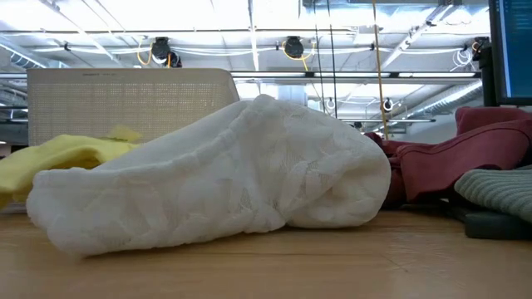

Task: Pick & Place Cloths
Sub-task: Put the teal sock into the transparent bin

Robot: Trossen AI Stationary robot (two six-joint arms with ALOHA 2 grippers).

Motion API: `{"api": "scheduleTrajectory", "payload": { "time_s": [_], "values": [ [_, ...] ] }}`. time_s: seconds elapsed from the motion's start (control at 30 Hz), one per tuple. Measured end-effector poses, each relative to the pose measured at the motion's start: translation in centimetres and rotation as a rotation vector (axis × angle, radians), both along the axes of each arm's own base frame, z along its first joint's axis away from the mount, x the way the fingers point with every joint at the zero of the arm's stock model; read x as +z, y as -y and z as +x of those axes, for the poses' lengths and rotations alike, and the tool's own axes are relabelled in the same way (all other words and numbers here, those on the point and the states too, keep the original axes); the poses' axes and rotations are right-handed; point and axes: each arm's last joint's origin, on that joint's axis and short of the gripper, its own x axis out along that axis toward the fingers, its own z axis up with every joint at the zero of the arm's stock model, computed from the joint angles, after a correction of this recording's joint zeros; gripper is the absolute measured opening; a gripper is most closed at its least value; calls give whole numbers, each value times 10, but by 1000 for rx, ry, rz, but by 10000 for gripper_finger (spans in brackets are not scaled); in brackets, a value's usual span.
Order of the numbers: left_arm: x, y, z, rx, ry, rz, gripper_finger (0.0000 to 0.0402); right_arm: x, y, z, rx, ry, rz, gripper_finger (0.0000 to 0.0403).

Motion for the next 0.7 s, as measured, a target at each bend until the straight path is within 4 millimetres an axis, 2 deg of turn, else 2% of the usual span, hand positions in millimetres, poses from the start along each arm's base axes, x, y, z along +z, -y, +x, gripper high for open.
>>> {"api": "scheduleTrajectory", "payload": {
  "time_s": [0.23, 0.43, 0.7],
  "values": [
    [3, 5, 3, -31, 35, -25, 308, 2, 0, -1, -2, 7, 14, 12],
    [9, 10, 8, -62, 121, 16, 308, 21, 6, -2, -70, 71, 78, 7],
    [21, 13, 22, -81, 255, 138, 308, 70, 16, -1, -200, 323, 332, 3]
  ]
}}
